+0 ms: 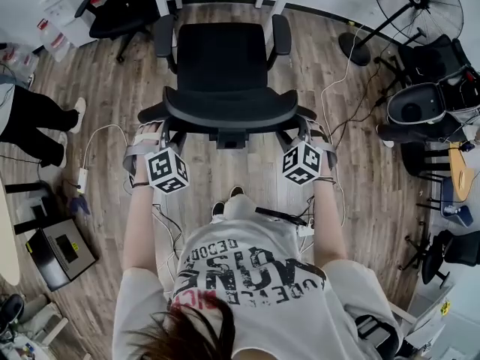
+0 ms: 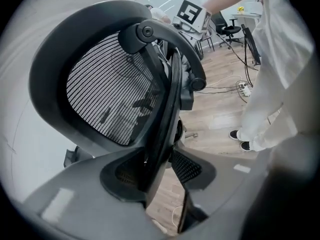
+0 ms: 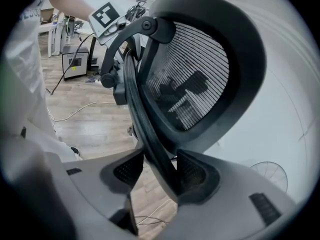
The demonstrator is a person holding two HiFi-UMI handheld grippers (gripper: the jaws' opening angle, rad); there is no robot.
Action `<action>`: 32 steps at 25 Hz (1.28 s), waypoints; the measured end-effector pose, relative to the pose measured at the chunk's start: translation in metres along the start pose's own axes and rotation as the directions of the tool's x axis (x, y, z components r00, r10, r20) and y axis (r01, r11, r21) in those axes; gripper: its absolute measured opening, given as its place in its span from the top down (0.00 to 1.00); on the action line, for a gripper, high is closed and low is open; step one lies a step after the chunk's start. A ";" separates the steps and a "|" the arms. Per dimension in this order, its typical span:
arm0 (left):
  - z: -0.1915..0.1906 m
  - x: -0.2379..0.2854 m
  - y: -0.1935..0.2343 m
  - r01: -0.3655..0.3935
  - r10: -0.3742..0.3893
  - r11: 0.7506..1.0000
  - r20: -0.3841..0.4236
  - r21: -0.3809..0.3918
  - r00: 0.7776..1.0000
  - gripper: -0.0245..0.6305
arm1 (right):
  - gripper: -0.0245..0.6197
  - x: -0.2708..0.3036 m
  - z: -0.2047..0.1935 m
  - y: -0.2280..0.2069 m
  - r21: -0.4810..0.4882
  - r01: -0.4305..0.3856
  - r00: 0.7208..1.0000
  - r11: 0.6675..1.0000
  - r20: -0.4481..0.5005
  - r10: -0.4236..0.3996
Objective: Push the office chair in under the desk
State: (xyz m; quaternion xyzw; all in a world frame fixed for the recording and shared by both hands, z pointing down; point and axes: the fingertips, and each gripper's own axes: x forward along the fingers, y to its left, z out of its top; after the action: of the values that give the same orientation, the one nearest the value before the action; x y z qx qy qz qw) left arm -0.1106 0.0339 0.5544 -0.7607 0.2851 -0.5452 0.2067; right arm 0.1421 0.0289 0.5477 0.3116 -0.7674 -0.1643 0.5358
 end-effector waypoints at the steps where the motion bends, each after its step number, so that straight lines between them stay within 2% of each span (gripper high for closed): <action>1: 0.000 0.002 0.000 -0.004 0.004 1.000 -0.004 0.003 1.000 0.69 | 0.66 0.002 -0.001 -0.001 0.001 -0.002 1.000 1.000 0.001 0.002; 7: -0.007 0.020 0.017 -0.014 0.015 1.000 -0.064 0.021 0.998 0.69 | 0.66 0.017 0.004 -0.014 0.011 -0.013 1.000 1.000 -0.011 0.013; 11: -0.013 0.028 0.023 -0.034 0.036 0.999 -0.074 0.025 0.997 0.69 | 0.66 0.027 0.007 -0.015 0.020 -0.018 1.000 1.000 -0.018 0.019; 19: -0.031 0.045 0.060 -0.037 0.040 0.998 -0.048 0.054 0.998 0.69 | 0.66 0.052 0.031 -0.038 0.036 -0.033 0.999 0.999 -0.042 0.034; 28: -0.030 0.040 0.054 -0.020 0.022 0.998 -0.028 0.051 0.999 0.70 | 0.66 0.051 0.029 -0.035 0.054 -0.048 0.995 0.997 -0.087 0.052; 32: -0.034 0.031 0.056 -0.036 0.036 0.999 0.006 0.006 0.999 0.68 | 0.66 0.049 0.029 -0.034 0.059 -0.047 0.995 0.997 -0.090 0.052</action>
State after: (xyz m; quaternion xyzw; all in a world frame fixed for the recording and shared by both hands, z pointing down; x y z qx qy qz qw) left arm -0.1466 -0.0283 0.5524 -0.7565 0.2963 -0.5401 0.2198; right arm 0.1142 -0.0311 0.5522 0.3149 -0.7538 -0.1146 0.5652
